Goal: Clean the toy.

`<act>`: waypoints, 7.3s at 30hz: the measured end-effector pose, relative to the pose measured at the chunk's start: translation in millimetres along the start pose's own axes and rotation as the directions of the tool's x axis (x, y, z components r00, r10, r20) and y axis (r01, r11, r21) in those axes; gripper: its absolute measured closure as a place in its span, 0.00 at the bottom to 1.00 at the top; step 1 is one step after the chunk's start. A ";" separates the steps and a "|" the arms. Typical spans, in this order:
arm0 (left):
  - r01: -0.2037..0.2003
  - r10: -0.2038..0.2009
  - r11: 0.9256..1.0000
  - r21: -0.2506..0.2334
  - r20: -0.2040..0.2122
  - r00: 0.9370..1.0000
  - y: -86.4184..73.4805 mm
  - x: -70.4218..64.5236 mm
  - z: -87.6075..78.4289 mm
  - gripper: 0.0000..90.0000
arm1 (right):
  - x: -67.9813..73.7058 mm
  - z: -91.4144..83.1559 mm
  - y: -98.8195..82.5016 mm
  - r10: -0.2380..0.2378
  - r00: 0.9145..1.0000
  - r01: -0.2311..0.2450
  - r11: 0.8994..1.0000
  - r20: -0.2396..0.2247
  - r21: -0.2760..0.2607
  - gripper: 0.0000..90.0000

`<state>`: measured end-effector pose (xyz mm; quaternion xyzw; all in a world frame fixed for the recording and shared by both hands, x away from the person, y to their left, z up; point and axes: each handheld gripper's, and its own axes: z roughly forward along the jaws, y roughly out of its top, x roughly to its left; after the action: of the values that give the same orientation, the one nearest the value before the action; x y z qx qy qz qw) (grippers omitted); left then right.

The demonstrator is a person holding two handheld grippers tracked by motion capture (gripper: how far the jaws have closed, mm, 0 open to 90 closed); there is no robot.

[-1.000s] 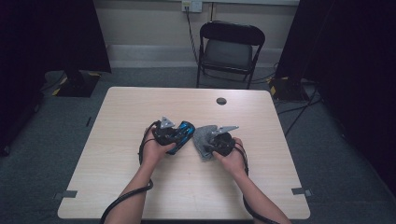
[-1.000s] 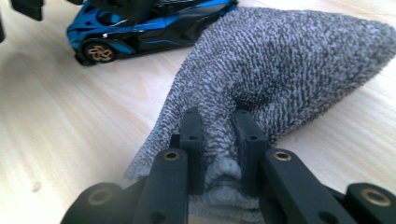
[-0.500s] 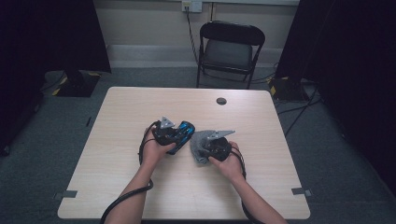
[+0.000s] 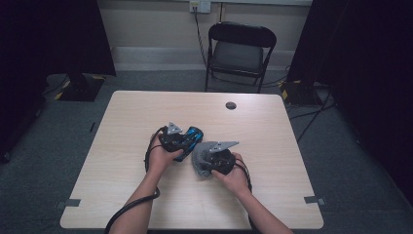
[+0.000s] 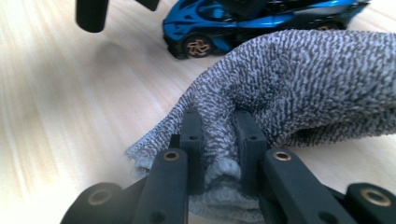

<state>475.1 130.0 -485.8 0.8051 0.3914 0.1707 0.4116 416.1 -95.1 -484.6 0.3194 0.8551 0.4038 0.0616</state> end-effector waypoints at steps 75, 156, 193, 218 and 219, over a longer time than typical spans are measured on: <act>0.004 -0.004 1.000 -0.001 -0.004 1.000 -0.5 -0.8 -0.3 0.57 | -43.9 -63.3 8.7 0.074 0.997 -0.075 0.982 -0.011 -0.176 0.86; 0.007 -0.007 1.000 -0.003 -0.012 1.000 -0.7 -1.5 -0.3 0.57 | 5.1 8.8 0.4 -0.001 0.996 -0.003 0.999 -0.088 -0.043 0.85; 0.011 -0.011 1.000 -0.005 -0.011 1.000 0.0 -1.8 0.5 0.57 | 34.1 16.4 -0.4 -0.049 0.982 0.044 0.999 -0.182 -0.030 0.85; 0.012 -0.012 1.000 -0.004 -0.011 1.000 0.0 -2.0 0.3 0.57 | 50.0 20.6 -0.5 -0.069 0.971 0.066 0.998 -0.230 -0.023 0.85; 0.012 -0.012 1.000 -0.006 -0.010 1.000 -0.1 -1.9 0.4 0.57 | 50.5 20.9 -0.5 -0.071 0.969 0.067 0.997 -0.237 -0.023 0.85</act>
<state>474.1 128.3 -486.0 0.8008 0.3976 0.1733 0.4130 383.6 -51.6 -491.2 0.2384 0.8638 0.4432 -0.0249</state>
